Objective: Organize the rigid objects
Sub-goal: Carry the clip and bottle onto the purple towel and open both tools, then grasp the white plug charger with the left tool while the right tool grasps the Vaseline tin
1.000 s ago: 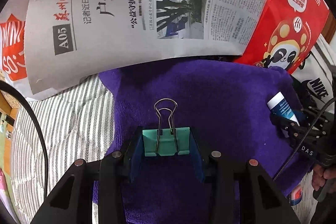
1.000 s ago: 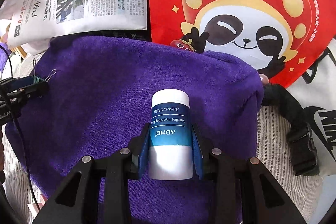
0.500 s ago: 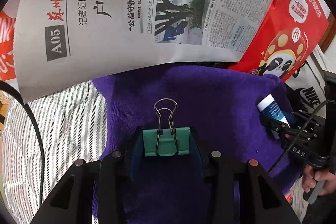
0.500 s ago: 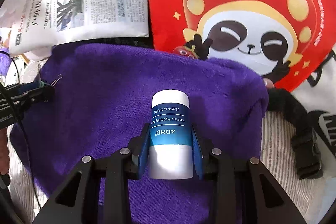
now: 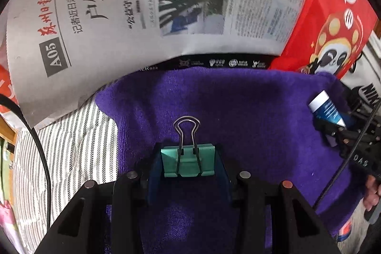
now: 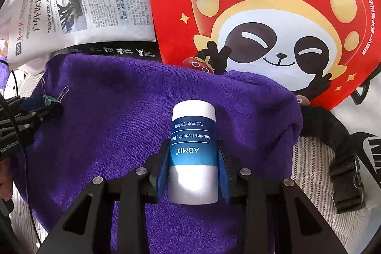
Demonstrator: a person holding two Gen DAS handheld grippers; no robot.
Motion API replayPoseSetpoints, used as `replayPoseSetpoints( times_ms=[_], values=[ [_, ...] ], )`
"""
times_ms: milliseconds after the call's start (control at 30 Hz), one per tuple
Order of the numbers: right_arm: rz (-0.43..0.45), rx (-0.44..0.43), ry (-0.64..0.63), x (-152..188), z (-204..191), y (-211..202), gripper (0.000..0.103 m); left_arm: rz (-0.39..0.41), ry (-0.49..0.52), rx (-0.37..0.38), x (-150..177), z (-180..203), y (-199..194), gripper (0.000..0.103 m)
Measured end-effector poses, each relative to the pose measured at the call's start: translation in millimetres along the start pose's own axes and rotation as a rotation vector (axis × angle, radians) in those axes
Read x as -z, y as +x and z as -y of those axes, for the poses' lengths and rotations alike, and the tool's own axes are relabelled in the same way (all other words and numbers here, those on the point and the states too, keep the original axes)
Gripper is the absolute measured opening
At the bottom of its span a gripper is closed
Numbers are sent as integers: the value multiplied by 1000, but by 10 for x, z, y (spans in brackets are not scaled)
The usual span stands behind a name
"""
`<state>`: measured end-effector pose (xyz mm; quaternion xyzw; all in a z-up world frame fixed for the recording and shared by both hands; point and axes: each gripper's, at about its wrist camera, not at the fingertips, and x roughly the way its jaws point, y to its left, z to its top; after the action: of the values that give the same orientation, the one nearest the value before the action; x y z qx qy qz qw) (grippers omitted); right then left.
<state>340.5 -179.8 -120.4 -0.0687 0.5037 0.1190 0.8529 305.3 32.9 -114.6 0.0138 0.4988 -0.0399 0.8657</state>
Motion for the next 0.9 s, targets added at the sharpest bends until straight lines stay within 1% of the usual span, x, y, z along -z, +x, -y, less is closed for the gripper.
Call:
replayPoseSetpoints(
  times_ms=[167,233,300,333,367,433,500,533,633,700,767,867,900],
  values=[
    [1,-18,-28,22,65,-27,38,-29,56,-41,-36,137,32,40],
    [-12,-29,-25,62,69,-33,46,-41,61,-47,-32,184,17,41],
    [-26,-35,-4,108,124,-52,67,-50,55,-49,-37,213,18,44],
    [-27,-37,6,145,153,-76,69,-52,47,-47,-22,217,11,45],
    [-26,-36,9,183,191,-92,69,-52,45,-38,16,149,-34,46],
    [-9,-27,12,259,233,-166,69,-55,42,-25,70,173,-67,48],
    [7,-33,23,324,264,-283,69,-58,47,-12,137,199,-105,57],
    [16,-39,30,359,273,-358,69,-59,53,-6,160,227,-115,59],
    [44,-22,43,483,284,-606,69,-51,47,-20,271,300,-197,60],
    [56,-12,55,594,275,-790,69,-40,32,3,359,335,-313,60],
    [64,-21,64,734,284,-951,69,-9,31,13,428,363,-482,60],
    [73,-18,81,896,271,-1136,69,24,47,-9,577,460,-732,60],
    [75,-20,82,971,257,-1188,69,33,56,-4,658,481,-825,60]
  ],
)
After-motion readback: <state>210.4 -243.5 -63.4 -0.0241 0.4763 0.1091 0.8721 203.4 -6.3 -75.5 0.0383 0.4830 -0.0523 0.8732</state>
